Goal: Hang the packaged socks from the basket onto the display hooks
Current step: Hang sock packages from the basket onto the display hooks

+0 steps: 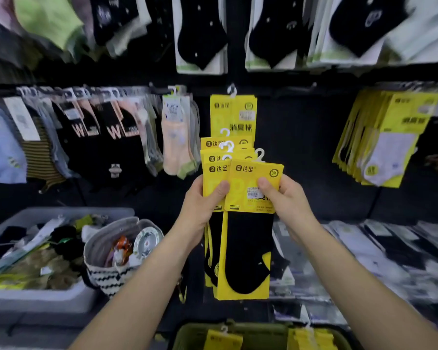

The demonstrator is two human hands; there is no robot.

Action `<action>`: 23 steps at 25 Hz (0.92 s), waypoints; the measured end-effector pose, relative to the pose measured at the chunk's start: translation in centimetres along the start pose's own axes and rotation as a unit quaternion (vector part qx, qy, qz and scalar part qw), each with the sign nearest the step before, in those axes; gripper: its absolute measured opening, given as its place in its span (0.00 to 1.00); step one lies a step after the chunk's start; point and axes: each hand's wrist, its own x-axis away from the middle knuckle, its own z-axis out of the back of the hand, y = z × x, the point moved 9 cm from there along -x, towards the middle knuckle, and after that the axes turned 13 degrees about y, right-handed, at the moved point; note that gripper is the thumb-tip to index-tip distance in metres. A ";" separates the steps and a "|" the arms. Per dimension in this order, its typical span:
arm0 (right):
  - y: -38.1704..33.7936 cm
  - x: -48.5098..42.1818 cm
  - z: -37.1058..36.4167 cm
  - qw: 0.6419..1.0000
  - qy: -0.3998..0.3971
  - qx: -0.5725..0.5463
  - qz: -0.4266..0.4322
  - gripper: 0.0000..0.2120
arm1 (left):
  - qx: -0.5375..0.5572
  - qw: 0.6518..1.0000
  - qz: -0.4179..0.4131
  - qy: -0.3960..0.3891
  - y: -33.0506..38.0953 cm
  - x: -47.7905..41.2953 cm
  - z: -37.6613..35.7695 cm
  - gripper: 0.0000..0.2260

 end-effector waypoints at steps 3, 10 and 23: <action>-2.0 -2.8 0.3 0.997 0.074 -0.026 -0.004 0.07 | 0.015 0.998 -0.048 0.025 3.3 -2.3 -0.6 0.18; -7.1 -9.0 -1.2 0.992 0.119 0.031 0.031 0.07 | -0.023 0.972 -0.127 0.198 8.1 -6.5 5.2 0.07; -8.9 -9.0 -2.6 0.963 0.203 0.124 0.129 0.09 | -0.078 0.972 -0.153 0.160 10.3 -4.7 5.8 0.06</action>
